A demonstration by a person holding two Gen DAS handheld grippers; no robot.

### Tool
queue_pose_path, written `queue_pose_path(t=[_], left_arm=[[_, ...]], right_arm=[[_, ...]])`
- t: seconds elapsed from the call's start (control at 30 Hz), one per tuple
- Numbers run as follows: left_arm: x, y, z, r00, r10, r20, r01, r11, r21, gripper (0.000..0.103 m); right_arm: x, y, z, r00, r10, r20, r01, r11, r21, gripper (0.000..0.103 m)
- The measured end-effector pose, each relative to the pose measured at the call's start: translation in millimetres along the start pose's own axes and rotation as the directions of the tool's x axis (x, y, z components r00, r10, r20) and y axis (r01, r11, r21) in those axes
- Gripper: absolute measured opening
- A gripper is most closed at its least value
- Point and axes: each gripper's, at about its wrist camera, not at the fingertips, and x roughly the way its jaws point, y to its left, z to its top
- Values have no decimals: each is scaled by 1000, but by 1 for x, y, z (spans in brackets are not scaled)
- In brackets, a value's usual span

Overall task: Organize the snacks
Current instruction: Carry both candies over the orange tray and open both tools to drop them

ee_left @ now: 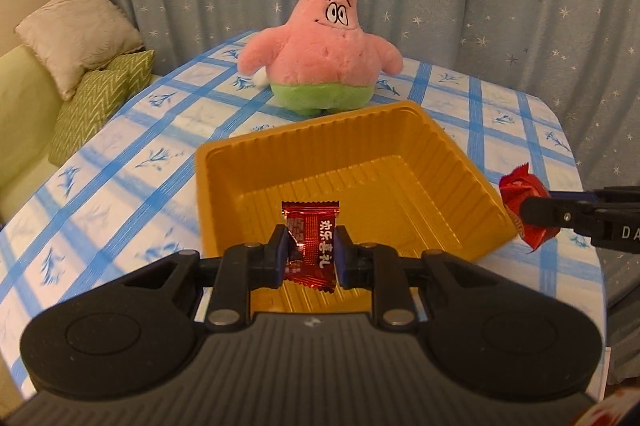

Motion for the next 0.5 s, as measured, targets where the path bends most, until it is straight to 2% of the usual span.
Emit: queue_pose_path(t=[0.5], left_arm=[[71,13,10,995,-23,-98,23,1000,-10,22]], right_arm=[[61,0,22,998,-51,-26,52,998,19,25]])
